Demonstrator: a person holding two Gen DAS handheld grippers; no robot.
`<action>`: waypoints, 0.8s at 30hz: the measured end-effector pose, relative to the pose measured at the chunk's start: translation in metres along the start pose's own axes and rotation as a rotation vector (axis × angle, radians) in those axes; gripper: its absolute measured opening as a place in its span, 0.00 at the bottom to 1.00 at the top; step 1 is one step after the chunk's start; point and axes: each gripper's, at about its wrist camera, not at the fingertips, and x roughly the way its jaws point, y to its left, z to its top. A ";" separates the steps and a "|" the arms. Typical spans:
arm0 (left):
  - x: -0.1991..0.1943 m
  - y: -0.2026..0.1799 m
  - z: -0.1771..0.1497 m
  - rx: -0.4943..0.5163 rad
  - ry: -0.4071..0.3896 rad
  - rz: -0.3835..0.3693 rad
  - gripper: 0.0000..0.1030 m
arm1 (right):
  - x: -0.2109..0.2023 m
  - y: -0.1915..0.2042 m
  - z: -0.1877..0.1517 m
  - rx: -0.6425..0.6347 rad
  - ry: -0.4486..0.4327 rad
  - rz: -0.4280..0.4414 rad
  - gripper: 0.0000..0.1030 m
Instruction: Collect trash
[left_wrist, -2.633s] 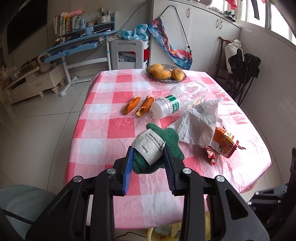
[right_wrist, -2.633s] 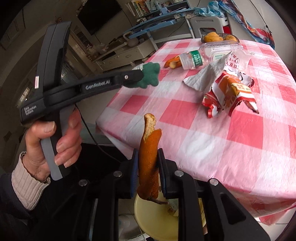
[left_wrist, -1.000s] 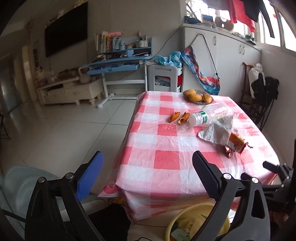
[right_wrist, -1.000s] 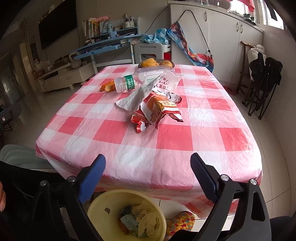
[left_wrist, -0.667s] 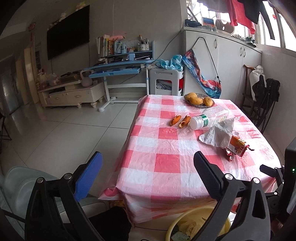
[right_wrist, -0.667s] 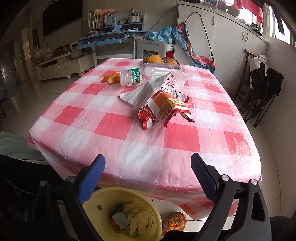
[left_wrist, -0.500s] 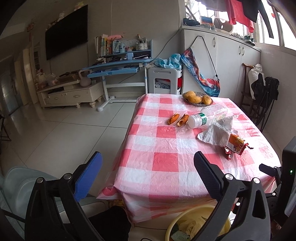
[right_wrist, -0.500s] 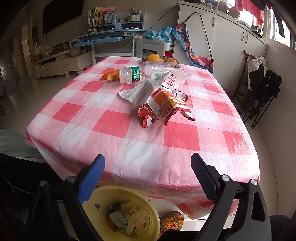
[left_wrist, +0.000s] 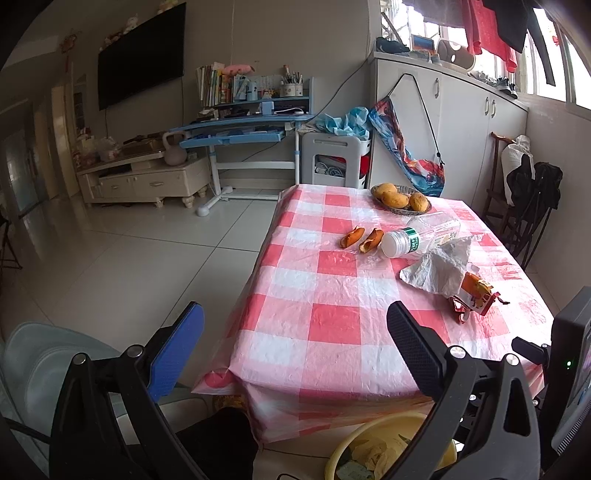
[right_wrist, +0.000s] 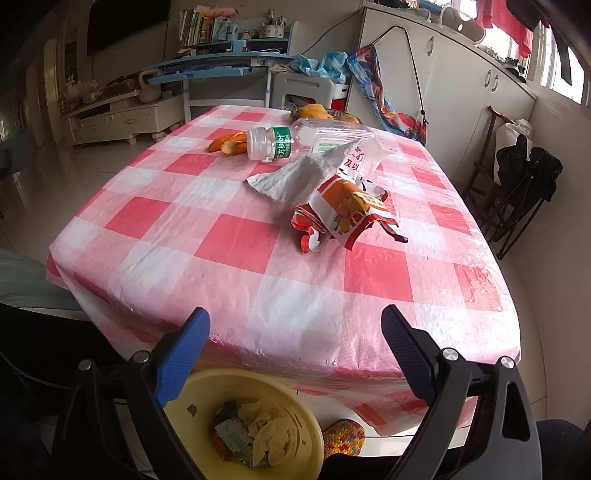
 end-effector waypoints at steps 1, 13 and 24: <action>0.000 0.000 0.000 -0.002 0.002 -0.003 0.93 | 0.001 0.000 0.000 0.004 0.002 0.000 0.87; 0.003 0.001 0.000 -0.003 0.014 -0.007 0.93 | 0.007 0.012 0.002 -0.001 0.024 -0.007 0.87; 0.003 -0.005 -0.001 0.029 0.015 -0.026 0.93 | 0.005 0.012 0.002 0.003 0.017 -0.006 0.88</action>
